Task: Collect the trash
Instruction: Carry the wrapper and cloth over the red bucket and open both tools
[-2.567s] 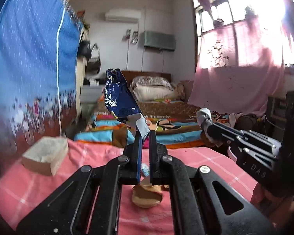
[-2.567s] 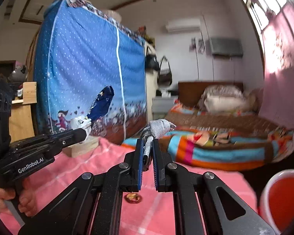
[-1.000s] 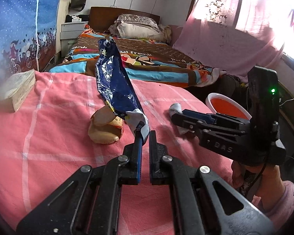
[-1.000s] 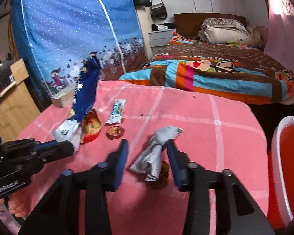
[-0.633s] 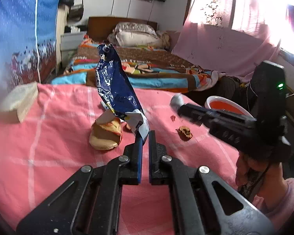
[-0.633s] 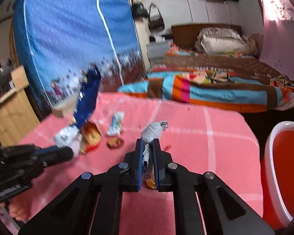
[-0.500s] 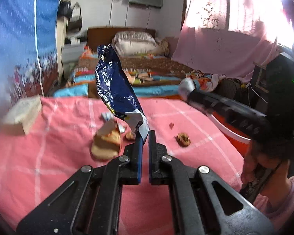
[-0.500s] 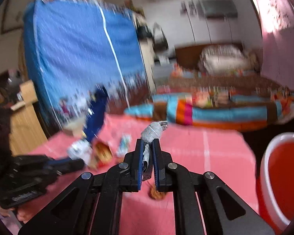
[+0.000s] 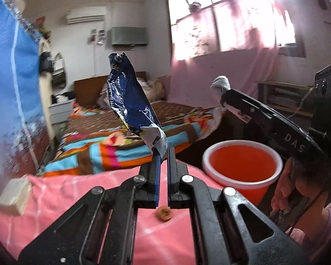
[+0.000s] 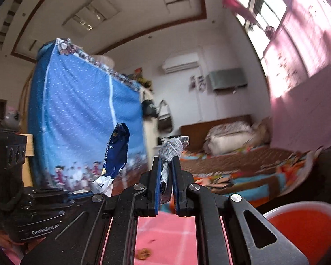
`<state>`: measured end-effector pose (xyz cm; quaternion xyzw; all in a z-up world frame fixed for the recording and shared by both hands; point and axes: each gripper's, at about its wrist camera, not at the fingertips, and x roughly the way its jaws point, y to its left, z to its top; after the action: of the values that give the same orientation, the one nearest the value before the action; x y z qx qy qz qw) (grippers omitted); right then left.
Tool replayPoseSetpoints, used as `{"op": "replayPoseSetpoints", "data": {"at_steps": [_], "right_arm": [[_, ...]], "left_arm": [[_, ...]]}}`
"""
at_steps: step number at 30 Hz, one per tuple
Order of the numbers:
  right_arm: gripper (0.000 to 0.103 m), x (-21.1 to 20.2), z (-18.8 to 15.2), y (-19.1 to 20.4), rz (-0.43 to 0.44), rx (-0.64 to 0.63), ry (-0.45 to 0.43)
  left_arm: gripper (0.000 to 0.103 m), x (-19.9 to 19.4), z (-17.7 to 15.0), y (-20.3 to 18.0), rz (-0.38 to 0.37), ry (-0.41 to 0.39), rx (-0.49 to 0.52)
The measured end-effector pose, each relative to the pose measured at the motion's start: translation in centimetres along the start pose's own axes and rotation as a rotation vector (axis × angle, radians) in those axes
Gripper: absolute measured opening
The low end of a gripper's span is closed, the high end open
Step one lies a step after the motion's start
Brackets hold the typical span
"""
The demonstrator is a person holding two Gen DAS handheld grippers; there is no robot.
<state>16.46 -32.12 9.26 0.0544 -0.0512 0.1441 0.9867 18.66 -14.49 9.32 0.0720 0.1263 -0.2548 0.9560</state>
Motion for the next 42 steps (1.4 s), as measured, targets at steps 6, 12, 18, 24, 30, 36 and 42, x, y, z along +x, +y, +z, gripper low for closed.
{"op": "replayPoseSetpoints", "data": {"at_steps": [6,12,18,24,30,36,42], "right_arm": [[0.007,-1.4,0.1,-3.7,-0.146,-0.002,0.001],[0.007,-2.3,-0.7,-8.1,-0.301,0.034,0.072],[0.007,-2.4,-2.3,-12.4,-0.422,0.123,0.207],[0.008,-2.0,-4.0,-15.0,-0.495,0.214,0.352],[0.009,-1.4,-5.6,-16.7,-0.504,0.289,0.458],[0.011,-1.0,-6.6,-17.7,-0.496,0.328,0.542],[0.067,-1.5,-6.5,-17.8,-0.492,0.372,0.533]], "left_arm": [[0.034,2.8,1.8,-3.9,-0.116,-0.01,0.052],[0.034,6.9,2.2,-7.9,-0.235,0.06,0.066],[0.034,11.9,1.7,-10.3,-0.344,0.206,-0.002],[0.034,15.1,0.7,-11.8,-0.393,0.322,-0.031],[0.034,17.0,-0.5,-12.4,-0.405,0.396,-0.066],[0.036,17.6,-1.2,-11.7,-0.381,0.441,-0.15],[0.053,17.4,-1.2,-10.0,-0.339,0.448,-0.222]]}}
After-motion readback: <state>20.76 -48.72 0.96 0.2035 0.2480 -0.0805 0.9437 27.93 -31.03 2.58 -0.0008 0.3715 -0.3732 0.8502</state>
